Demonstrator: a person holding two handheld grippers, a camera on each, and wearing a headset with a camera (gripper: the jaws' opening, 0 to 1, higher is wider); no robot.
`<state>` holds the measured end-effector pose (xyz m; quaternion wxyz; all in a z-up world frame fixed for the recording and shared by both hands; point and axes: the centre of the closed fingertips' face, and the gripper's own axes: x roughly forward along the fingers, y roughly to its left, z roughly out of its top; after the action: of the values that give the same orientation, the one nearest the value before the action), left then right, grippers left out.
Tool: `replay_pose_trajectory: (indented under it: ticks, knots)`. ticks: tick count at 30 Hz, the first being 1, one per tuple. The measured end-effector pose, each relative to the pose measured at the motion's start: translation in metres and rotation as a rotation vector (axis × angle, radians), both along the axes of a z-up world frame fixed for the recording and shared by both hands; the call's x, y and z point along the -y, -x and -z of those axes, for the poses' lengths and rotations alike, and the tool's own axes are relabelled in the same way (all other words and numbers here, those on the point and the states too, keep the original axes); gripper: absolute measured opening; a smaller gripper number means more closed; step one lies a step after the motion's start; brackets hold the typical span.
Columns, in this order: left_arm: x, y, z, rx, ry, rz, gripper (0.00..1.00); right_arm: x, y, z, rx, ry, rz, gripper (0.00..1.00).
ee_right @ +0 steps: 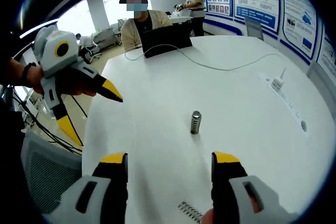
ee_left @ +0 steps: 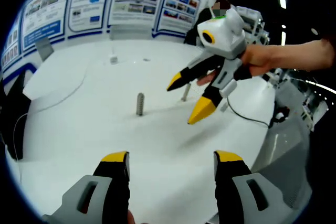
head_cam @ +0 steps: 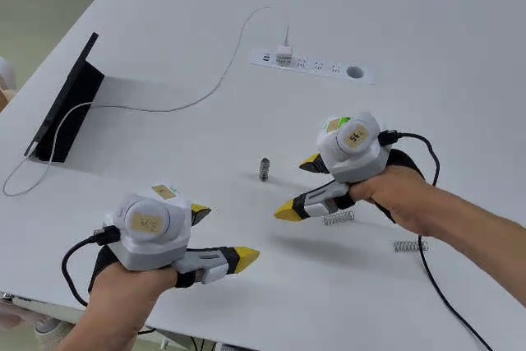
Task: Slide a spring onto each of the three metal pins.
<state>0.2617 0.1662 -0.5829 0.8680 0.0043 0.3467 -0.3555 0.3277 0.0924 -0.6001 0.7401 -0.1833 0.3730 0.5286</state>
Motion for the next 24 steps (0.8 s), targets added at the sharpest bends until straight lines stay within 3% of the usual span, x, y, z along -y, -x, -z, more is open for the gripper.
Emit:
replay_pose_trajectory:
  ticks: [16,24]
  knots:
    - [0.007,0.002,0.006,-0.015,0.006,0.004,0.67,0.024,0.032,0.01,-0.018,-0.045,0.107,0.7]
    - [0.011,0.007,0.01,-0.03,-0.005,0.016,0.67,0.04,0.024,0.004,0.001,-0.105,0.226,0.73]
